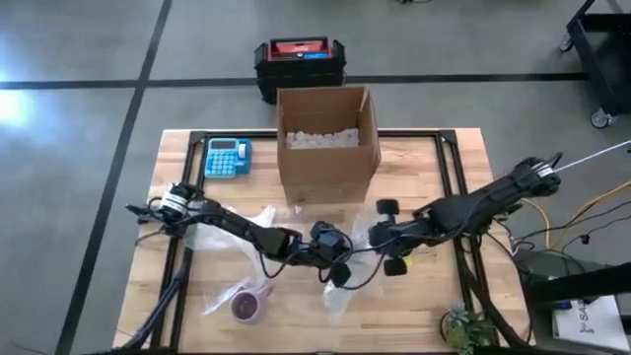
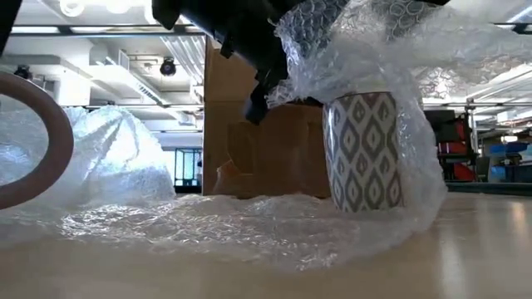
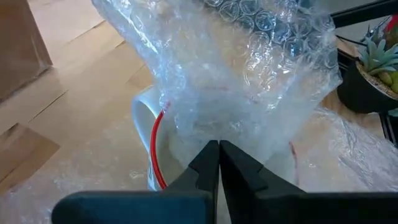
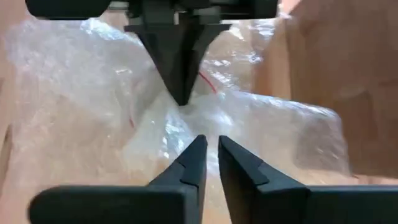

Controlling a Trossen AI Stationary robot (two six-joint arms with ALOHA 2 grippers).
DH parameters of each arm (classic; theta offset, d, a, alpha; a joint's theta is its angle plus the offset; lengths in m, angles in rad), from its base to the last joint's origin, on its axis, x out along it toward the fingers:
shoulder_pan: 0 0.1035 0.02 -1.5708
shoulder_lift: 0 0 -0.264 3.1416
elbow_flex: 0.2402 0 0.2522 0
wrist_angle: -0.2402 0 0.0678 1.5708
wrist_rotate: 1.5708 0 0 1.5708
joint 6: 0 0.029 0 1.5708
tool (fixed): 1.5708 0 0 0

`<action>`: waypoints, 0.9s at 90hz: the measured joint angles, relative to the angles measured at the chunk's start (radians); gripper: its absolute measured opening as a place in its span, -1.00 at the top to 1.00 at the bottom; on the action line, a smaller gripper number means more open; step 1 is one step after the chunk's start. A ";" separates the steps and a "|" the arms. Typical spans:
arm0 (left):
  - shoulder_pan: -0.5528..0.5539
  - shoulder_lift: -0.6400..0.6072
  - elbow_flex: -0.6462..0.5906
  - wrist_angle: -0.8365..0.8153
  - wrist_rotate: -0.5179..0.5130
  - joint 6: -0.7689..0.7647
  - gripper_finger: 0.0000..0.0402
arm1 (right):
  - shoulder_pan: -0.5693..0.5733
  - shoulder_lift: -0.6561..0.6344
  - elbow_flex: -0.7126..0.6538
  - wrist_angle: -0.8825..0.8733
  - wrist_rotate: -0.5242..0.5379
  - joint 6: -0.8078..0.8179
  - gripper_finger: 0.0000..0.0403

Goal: Wrap mug
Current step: Wrap the white mug with bubble wrap

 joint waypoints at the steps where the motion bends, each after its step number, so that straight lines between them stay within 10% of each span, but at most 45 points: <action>1: 0.000 0.000 0.000 0.000 0.000 0.000 1.00 | 0.000 -0.009 -0.005 -0.004 0.002 0.001 0.74; 35: 0.000 0.002 -0.002 0.036 0.005 0.000 1.00 | -0.013 -0.249 -0.430 0.125 0.151 0.088 0.16; 81: 0.000 0.002 -0.002 0.042 0.005 0.000 1.00 | -0.013 -0.125 -0.595 0.849 0.096 0.022 0.30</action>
